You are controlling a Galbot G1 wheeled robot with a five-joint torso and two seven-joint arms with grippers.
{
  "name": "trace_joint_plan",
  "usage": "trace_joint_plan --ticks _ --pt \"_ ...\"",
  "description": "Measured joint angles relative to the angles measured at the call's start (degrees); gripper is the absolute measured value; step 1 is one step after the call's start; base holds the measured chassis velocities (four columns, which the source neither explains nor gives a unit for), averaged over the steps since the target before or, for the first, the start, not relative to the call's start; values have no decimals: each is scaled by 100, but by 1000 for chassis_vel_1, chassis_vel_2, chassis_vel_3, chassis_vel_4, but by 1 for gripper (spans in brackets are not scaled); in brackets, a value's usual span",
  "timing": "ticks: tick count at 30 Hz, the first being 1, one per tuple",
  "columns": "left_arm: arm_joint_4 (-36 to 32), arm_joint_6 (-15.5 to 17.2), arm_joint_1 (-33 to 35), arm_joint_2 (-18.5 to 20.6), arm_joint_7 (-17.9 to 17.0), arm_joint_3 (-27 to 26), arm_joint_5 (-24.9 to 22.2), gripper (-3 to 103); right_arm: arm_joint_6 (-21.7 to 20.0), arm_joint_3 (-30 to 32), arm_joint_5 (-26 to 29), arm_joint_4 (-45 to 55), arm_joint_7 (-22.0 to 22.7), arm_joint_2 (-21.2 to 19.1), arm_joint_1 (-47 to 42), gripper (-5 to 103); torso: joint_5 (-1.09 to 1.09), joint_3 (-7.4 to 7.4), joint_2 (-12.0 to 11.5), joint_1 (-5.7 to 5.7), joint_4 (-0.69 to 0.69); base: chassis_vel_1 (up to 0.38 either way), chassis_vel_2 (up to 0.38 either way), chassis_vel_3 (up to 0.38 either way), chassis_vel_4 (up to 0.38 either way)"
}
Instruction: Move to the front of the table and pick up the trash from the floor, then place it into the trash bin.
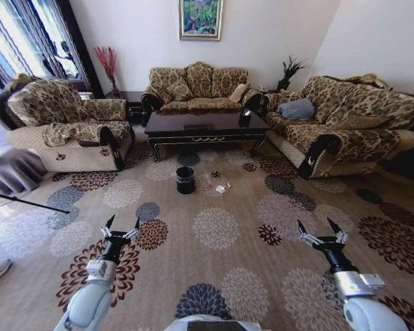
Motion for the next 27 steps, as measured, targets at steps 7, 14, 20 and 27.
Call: trace_joint_plan --ticks 7,14,20,27 --pt "62 -50 -5 -15 -41 8 -16 100 -27 -4 -10 59 32 37 -17 100 0 0 1 0 0 0 0 0 0" --pt "51 -7 -37 -17 -93 8 -222 100 -35 -4 -25 77 48 44 -13 100 0 0 1 0 0 0 0 0 0" --pt "81 -2 -58 -18 -124 -2 -244 100 -57 2 -38 83 69 49 -21 100 0 0 1 0 0 0 0 0 0" --pt "-135 726 -49 -33 -210 -26 -399 100 -126 21 -25 137 115 30 7 100 0 -36 -71 -34 -1 0 0 0 0"
